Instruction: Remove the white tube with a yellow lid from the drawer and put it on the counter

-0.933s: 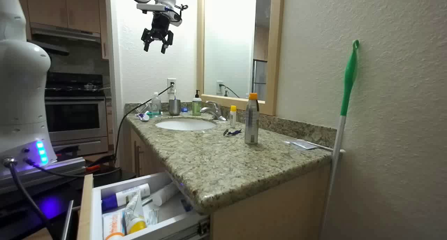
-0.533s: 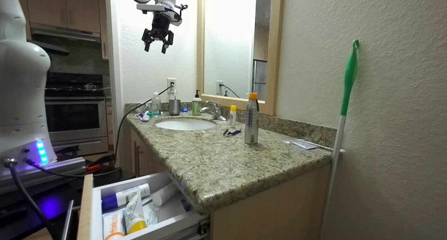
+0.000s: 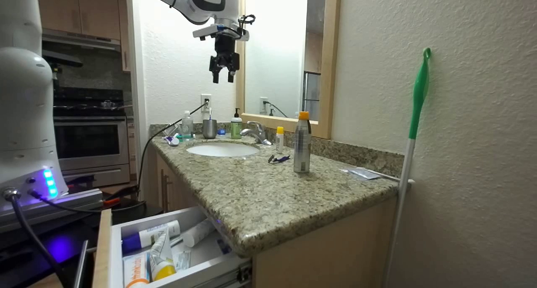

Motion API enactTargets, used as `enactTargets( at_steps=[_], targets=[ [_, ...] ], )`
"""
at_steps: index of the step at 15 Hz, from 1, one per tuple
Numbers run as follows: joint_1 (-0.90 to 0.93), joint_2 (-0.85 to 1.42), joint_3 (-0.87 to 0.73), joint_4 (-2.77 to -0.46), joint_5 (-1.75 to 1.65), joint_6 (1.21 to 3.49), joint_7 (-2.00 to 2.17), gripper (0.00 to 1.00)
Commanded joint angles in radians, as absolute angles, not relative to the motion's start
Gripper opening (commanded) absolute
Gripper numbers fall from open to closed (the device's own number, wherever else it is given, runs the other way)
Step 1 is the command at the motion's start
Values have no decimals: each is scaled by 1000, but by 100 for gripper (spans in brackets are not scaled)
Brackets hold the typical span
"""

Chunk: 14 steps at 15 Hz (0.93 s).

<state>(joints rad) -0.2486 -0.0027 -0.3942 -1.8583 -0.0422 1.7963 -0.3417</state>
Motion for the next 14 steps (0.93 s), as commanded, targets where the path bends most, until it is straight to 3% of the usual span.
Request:
enactTargets(
  at_steps=[1,4,5,9,14],
  targets=[
    [-355,-1,-435,-1906,-125,1798,-279,100],
    [-388,-120,-442,-1966,-200,1673,-336,100],
    [-395,-8,-445,-1899,-176,1719,-322,100],
    [-390,-106,-448,-1936,-185,1673,-333,100],
    [-483,11,-545,-1956,-161,1786,-185,100]
  ],
)
